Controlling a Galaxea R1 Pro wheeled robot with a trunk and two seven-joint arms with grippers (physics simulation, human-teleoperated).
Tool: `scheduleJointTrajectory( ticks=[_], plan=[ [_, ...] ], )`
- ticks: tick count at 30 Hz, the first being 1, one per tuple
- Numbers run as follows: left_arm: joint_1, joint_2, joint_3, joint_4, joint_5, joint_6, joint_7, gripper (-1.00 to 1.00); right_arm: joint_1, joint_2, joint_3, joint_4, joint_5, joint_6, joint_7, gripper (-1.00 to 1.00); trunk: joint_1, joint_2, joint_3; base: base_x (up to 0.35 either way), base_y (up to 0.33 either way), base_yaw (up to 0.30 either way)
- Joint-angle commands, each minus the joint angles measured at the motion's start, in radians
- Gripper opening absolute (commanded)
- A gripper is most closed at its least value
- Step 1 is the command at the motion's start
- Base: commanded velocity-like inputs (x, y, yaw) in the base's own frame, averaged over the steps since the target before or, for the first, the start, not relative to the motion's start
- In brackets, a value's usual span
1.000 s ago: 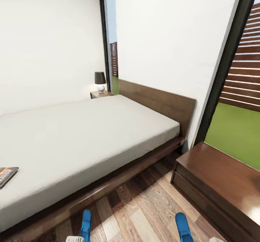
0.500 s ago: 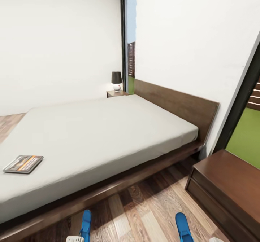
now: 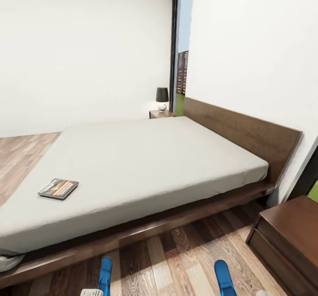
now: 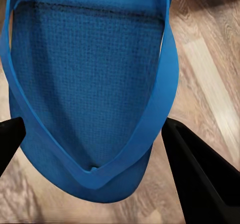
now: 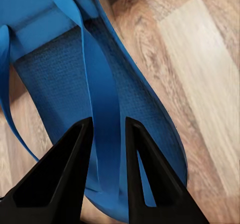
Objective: In the bedroom, move the book from the bed onto either nightstand, and place the two sandals side by side next to the bed.
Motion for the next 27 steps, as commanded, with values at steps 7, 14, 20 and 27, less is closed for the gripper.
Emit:
scheduleJointTrajectory(
  ticks=[7, 14, 20, 27],
  plan=[
    [-0.001, 0.0, -0.008, 0.001, 0.005, -0.007, -0.003, -1.0, -0.001, 0.0, 0.003, 0.004, -0.007, 0.0, 0.007, -1.0, 0.0, 0.0, -0.001, 0.0, 0.0, 0.288],
    [-0.001, 0.0, -0.008, 0.001, 0.005, -0.007, -0.003, -1.0, -0.001, 0.0, 0.003, 0.004, -0.007, 0.0, 0.007, -1.0, 0.0, 0.0, -0.001, 0.0, 0.0, 0.288],
    [-0.001, 0.0, -0.008, 0.001, 0.005, -0.007, -0.003, -1.0, -0.001, 0.0, 0.003, 0.004, -0.007, 0.0, 0.007, -1.0, 0.0, 0.0, -0.001, 0.0, 0.0, 0.288],
    [-0.001, 0.001, -0.008, 0.001, 0.005, -0.007, -0.003, -1.0, -0.001, 0.0, 0.003, 0.004, -0.008, 0.0, 0.008, -1.0, 0.0, 0.0, -0.001, 0.0, 0.0, 0.236]
  ],
)
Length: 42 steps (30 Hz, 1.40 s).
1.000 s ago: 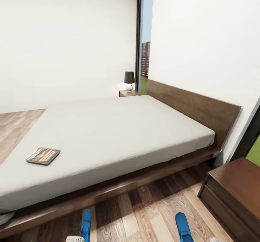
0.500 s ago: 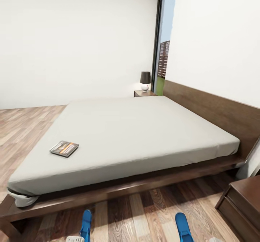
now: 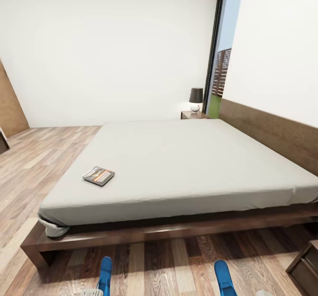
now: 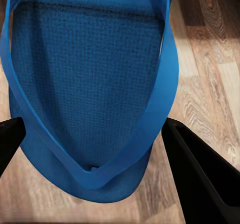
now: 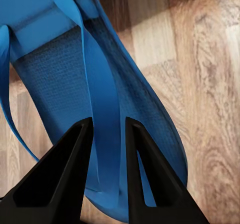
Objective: In the bedroom, move the book from the bed onto either nightstand, and place the two sandals side by side next to the bed.
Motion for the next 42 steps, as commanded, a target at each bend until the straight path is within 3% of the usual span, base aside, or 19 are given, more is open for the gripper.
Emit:
scheduleJointTrajectory(
  ticks=[1, 17, 30, 42],
  plan=[
    [-0.001, 0.001, -0.008, 0.001, 0.005, -0.006, -0.003, -1.0, -0.002, 0.0, 0.003, 0.004, -0.007, 0.0, 0.007, -1.0, 0.0, 0.0, -0.001, 0.0, 0.0, 0.055],
    [-0.001, 0.001, -0.008, 0.001, 0.005, -0.006, -0.004, -1.0, -0.002, 0.0, 0.003, 0.004, -0.007, 0.0, 0.007, -1.0, 0.0, 0.0, -0.001, -0.059, 0.0, 0.006],
    [0.0, 0.001, -0.007, 0.001, 0.005, -0.006, -0.004, -1.0, -0.002, 0.0, 0.003, 0.004, -0.008, 0.0, 0.007, -1.0, 0.0, 0.0, -0.001, 0.0, 0.0, 0.254],
    [-0.001, 0.004, -0.002, 0.001, 0.005, -0.005, -0.005, -1.0, -0.002, 0.0, 0.003, 0.004, -0.01, 0.0, 0.013, -1.0, 0.0, 0.0, -0.001, 0.0, 0.0, 0.025]
  ],
)
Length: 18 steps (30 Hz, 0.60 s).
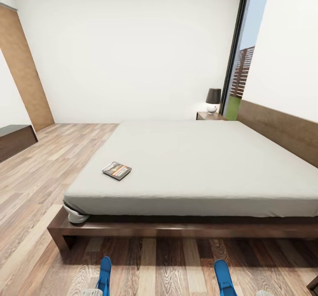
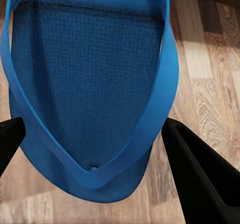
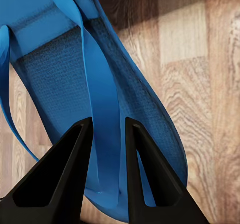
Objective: In the bedroom, move the book from the bed onto either nightstand, and place the two sandals side by side next to the bed.
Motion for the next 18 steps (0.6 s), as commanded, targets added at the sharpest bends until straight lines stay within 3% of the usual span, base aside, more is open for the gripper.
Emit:
scheduleJointTrajectory(
  ticks=[1, 3, 5, 10, 11, 14, 16, 18],
  plan=[
    [-0.001, 0.002, -0.008, 0.0, 0.004, -0.006, -0.003, -1.0, -0.002, 0.0, 0.003, 0.004, -0.007, 0.0, 0.008, -1.0, 0.0, 0.0, -0.001, 0.0, 0.0, 0.0],
    [-0.002, 0.009, -0.006, -0.002, 0.002, -0.003, -0.005, -1.0, -0.002, 0.0, 0.003, 0.004, -0.008, 0.0, 0.009, -1.0, 0.0, 0.0, -0.001, 0.0, 0.0, 0.0],
    [-0.011, 0.035, -0.005, -0.006, 0.001, 0.023, -0.006, -1.0, -0.002, 0.0, 0.003, 0.004, -0.008, 0.002, 0.011, -1.0, 0.0, 0.0, -0.001, 0.0, 0.0, 0.0],
    [-0.06, 0.058, -0.006, -0.163, -0.003, 0.295, 0.01, -1.0, -0.002, -0.001, 0.003, 0.004, -0.008, 0.007, 0.012, -1.0, 0.0, 0.0, -0.001, 0.0, 0.0, 0.0],
    [-0.071, 0.059, -0.006, -0.22, -0.005, 0.369, 0.033, -1.0, -0.002, -0.002, 0.003, 0.004, -0.008, 0.008, 0.012, -1.0, 0.0, 0.0, -0.001, 0.0, 0.0, 0.0],
    [-0.098, 0.059, -0.006, -0.304, -0.007, 0.488, 0.112, -1.0, -0.002, -0.003, 0.003, 0.004, -0.008, 0.009, 0.012, -1.0, 0.0, 0.0, -0.001, 0.0, 0.0, 0.0],
    [-0.147, 0.056, -0.007, -0.336, -0.008, 0.591, 0.174, -1.0, -0.002, -0.003, 0.003, 0.004, -0.008, 0.009, 0.012, -1.0, 0.0, 0.0, -0.001, 0.0, 0.0, 0.0],
    [-0.168, 0.052, -0.011, -0.341, -0.009, 0.636, 0.218, -1.0, -0.002, -0.004, 0.003, 0.004, -0.008, 0.009, 0.012, -1.0, 0.0, 0.0, -0.001, 0.0, 0.0, 0.0]
  ],
)
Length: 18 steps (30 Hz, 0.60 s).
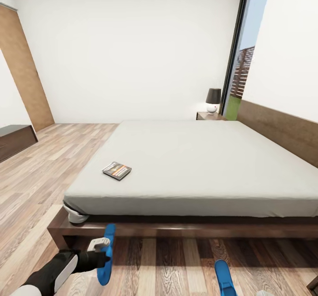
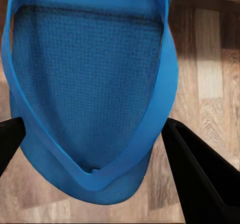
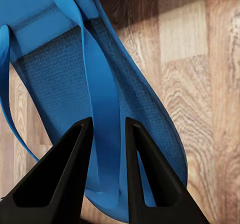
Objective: In the bedroom, move the book from the bed onto either nightstand, and place the two sandals side by side next to the bed.
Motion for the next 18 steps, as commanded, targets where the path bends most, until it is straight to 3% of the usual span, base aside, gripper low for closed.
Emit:
scheduleJointTrajectory(
  ticks=[1, 4, 9, 18],
  plan=[
    [-0.003, 0.001, -0.007, -0.001, 0.006, 0.01, 0.011, -1.0, -0.002, 0.0, 0.003, 0.004, -0.008, 0.001, 0.007, -1.0, 0.0, 0.0, -0.001, 0.0, 0.0, 0.0],
    [-0.008, 0.004, -0.01, 0.027, 0.006, 0.006, 0.03, -1.0, -0.002, -0.001, 0.003, 0.004, -0.008, 0.0, 0.007, -1.0, 0.0, 0.0, -0.001, 0.0, 0.0, 0.0],
    [-0.008, 0.003, -0.012, 0.079, 0.006, -0.08, 0.034, -1.0, -0.002, -0.003, 0.003, 0.004, -0.008, 0.0, 0.007, -1.0, 0.0, 0.0, -0.001, 0.0, 0.0, 0.0],
    [-0.007, 0.001, -0.012, 0.086, 0.007, -0.093, 0.034, -1.0, -0.002, -0.005, 0.003, 0.004, -0.008, 0.003, 0.008, -1.0, 0.008, -0.014, -0.007, 0.0, 0.0, 0.0]
  ],
)
